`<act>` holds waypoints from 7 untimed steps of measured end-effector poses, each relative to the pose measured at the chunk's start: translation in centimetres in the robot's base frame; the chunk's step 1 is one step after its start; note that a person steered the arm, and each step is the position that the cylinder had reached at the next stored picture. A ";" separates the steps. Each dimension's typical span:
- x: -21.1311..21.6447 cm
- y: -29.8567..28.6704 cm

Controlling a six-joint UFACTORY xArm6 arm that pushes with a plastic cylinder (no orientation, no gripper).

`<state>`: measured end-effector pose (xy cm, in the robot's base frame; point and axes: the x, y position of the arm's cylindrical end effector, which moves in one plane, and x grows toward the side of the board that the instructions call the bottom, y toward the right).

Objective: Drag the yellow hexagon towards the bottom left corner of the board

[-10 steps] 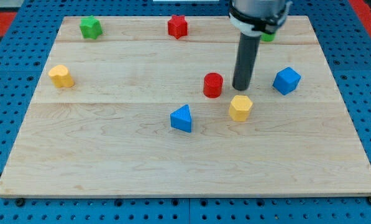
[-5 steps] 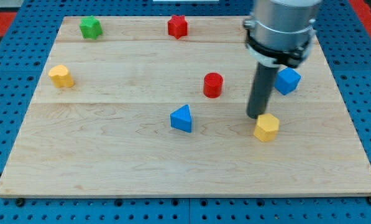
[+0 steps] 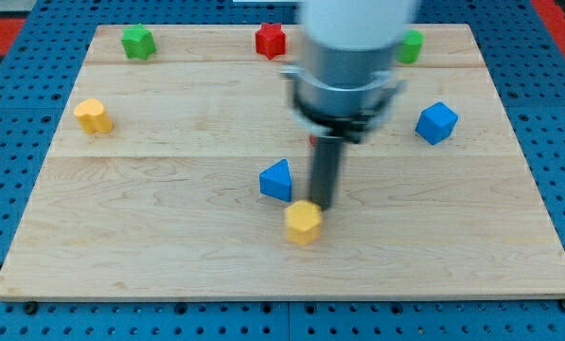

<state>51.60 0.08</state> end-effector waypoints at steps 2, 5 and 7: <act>2.6 0.5; 5.8 -7.3; 10.3 -5.6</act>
<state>61.90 -5.54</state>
